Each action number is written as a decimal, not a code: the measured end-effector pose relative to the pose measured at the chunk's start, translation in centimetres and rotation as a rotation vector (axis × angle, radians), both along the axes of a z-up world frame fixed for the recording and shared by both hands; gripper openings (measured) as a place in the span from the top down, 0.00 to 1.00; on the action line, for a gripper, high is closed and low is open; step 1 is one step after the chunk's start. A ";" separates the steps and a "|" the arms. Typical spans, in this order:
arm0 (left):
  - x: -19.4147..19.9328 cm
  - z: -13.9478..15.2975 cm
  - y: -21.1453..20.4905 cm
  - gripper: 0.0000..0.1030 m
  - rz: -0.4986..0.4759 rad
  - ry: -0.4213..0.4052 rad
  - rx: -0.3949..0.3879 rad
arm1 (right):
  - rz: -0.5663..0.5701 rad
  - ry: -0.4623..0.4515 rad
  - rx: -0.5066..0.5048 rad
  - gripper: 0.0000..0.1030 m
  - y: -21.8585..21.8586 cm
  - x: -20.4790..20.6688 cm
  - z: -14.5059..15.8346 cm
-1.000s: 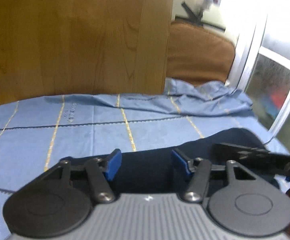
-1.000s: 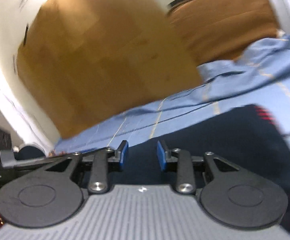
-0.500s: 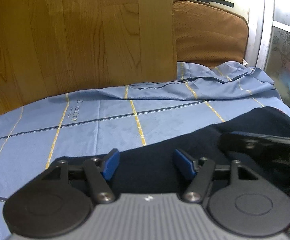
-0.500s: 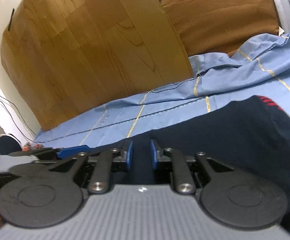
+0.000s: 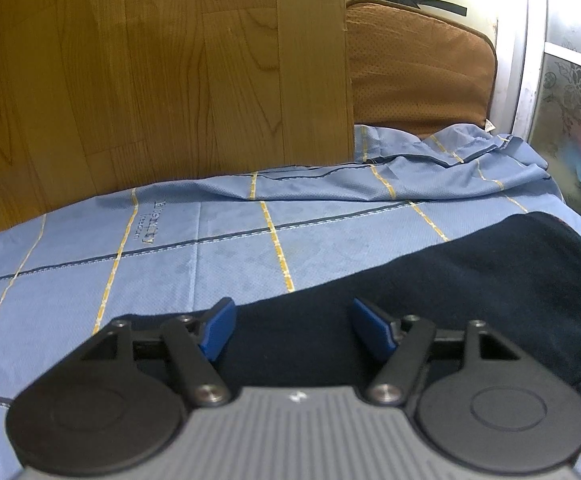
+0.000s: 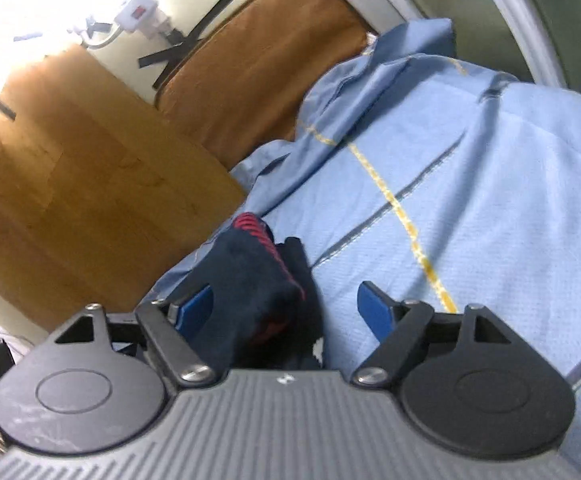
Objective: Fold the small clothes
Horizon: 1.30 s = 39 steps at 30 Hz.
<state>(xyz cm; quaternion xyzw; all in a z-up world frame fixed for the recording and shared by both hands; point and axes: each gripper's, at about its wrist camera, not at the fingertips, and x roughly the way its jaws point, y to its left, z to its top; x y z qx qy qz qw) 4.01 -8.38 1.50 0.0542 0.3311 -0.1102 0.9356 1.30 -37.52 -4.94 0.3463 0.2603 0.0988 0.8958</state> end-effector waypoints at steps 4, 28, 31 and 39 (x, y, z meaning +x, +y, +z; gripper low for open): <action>0.1 0.0 0.0 0.34 0.002 0.000 0.000 | 0.050 0.003 -0.027 0.20 1.7 1.1 0.1; -3.6 1.3 10.3 0.33 -0.058 0.083 -0.394 | 0.463 -0.271 -0.524 0.70 22.4 -3.6 10.1; -4.8 1.8 16.6 0.29 0.090 0.040 -0.446 | 0.538 -0.271 -0.622 0.67 26.5 -3.5 9.2; -5.8 3.5 20.0 0.23 0.133 -0.025 -0.501 | 0.700 -0.256 -0.870 0.35 35.6 -1.9 2.9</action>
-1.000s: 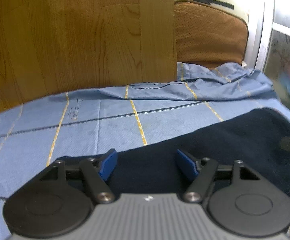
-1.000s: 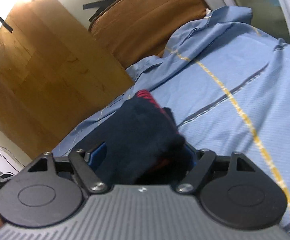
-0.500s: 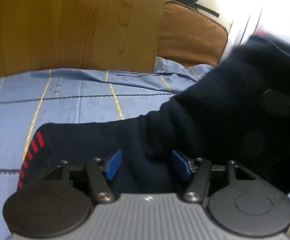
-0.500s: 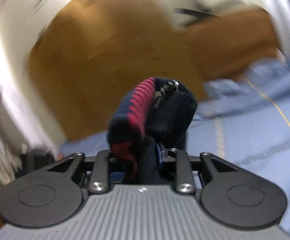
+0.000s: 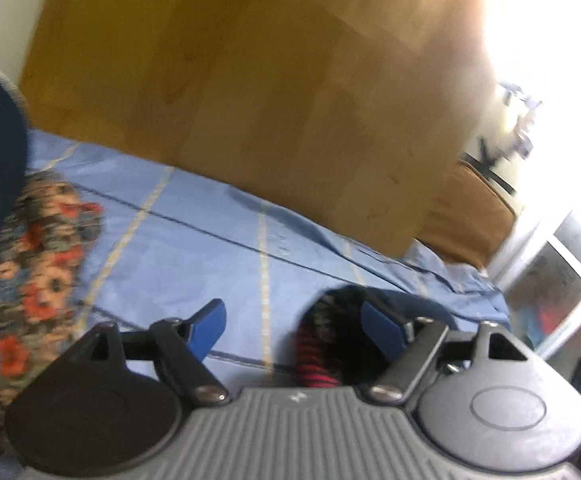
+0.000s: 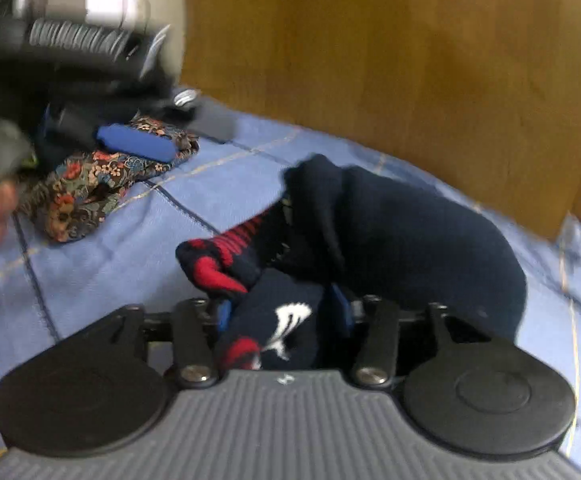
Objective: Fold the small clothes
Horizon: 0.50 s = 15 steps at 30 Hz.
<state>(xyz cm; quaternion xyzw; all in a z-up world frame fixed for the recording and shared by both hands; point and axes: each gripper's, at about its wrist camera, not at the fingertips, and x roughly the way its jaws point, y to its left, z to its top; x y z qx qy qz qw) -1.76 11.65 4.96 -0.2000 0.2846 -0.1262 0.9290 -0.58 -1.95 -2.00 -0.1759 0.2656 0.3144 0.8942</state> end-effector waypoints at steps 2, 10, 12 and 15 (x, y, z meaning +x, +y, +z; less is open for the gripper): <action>0.7 -0.4 -2.1 0.23 -0.052 0.001 0.036 | 0.047 0.023 0.030 0.19 -0.2 0.7 0.1; 2.3 -1.6 -5.1 0.08 -0.097 0.039 0.122 | 0.184 0.034 0.295 0.21 -10.2 -3.4 4.7; 2.0 -1.9 -4.7 0.00 -0.066 0.038 0.156 | 0.118 0.027 0.388 0.20 -14.0 -3.2 5.5; 1.7 -2.6 -4.2 0.00 -0.086 0.095 0.137 | -0.049 0.058 0.461 0.17 -18.0 -0.4 4.9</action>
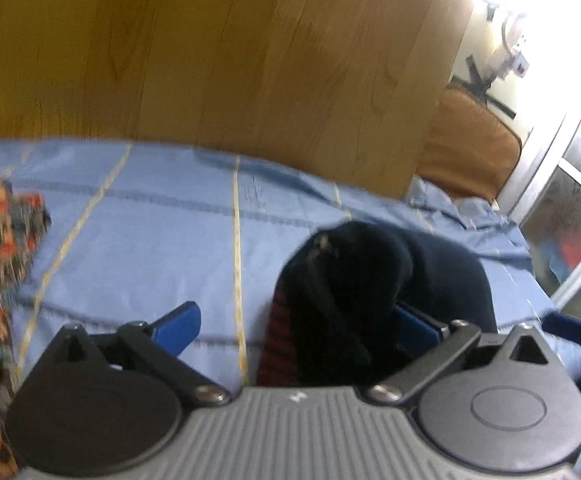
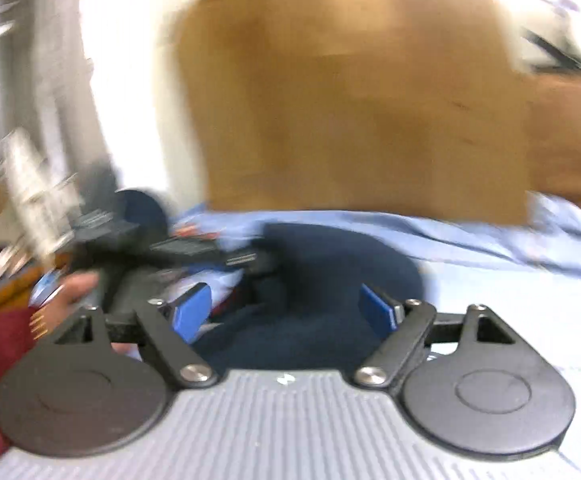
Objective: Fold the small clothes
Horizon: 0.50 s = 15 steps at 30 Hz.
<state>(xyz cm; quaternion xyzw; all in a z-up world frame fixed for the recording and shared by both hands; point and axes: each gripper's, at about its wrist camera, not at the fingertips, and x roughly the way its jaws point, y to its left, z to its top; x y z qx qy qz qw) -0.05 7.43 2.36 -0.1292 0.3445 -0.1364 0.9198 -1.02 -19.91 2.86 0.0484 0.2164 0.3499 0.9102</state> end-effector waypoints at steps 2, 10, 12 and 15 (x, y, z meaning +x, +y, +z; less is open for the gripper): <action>-0.1 -0.7 0.0 0.00 -0.036 0.056 -0.048 | -0.067 0.097 0.041 0.17 -1.8 2.0 -1.2; 0.6 -3.7 -2.7 0.03 -0.155 0.130 -0.135 | 0.001 0.412 0.210 0.36 -1.0 7.3 -7.3; 1.6 -3.4 -2.1 0.20 -0.144 0.157 -0.194 | -0.018 0.421 0.227 0.49 -0.8 7.6 -6.8; 2.5 -0.8 -0.6 0.29 -0.108 0.126 -0.216 | 0.007 0.420 0.300 0.53 0.2 8.3 -5.0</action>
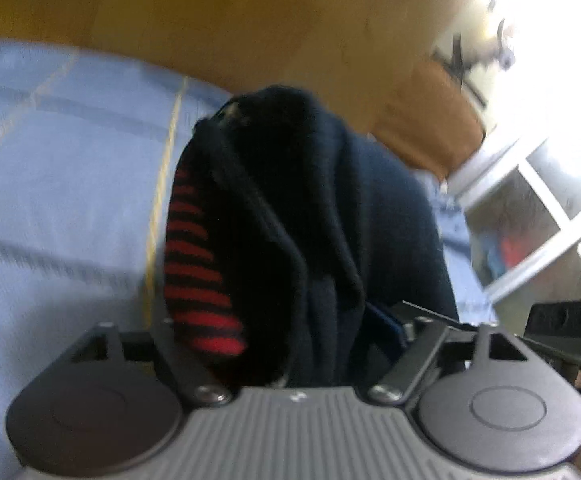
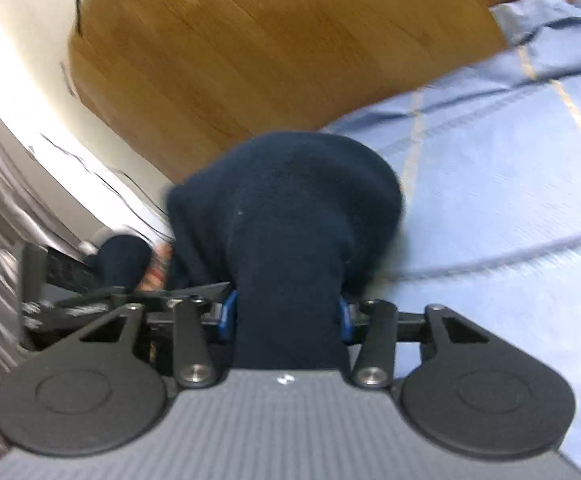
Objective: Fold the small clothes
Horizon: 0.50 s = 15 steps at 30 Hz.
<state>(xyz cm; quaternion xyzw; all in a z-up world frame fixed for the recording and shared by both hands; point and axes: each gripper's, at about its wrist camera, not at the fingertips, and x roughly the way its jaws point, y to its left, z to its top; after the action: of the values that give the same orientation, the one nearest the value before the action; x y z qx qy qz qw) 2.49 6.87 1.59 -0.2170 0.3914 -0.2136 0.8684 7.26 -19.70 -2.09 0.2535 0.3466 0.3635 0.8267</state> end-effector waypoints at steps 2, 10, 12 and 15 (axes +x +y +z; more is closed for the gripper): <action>0.4 3.5 1.7 0.29 0.055 -0.067 0.036 | 0.014 -0.051 0.023 0.53 1.8 0.9 2.0; 4.7 13.8 11.0 0.28 0.385 -0.304 0.231 | 0.156 -0.268 0.157 0.53 14.9 10.8 10.5; 7.2 12.9 13.0 0.28 0.461 -0.284 0.257 | 0.166 -0.276 0.150 0.53 17.8 13.1 10.5; 11.8 9.2 15.8 0.28 0.563 -0.165 0.276 | 0.156 -0.260 0.086 0.54 21.1 15.9 8.2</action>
<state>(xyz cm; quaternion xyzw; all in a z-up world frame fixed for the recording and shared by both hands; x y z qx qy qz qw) 14.28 22.65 10.80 -0.1790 0.2697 0.0732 0.9433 23.12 1.39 6.12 0.2118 0.2394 0.4709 0.8222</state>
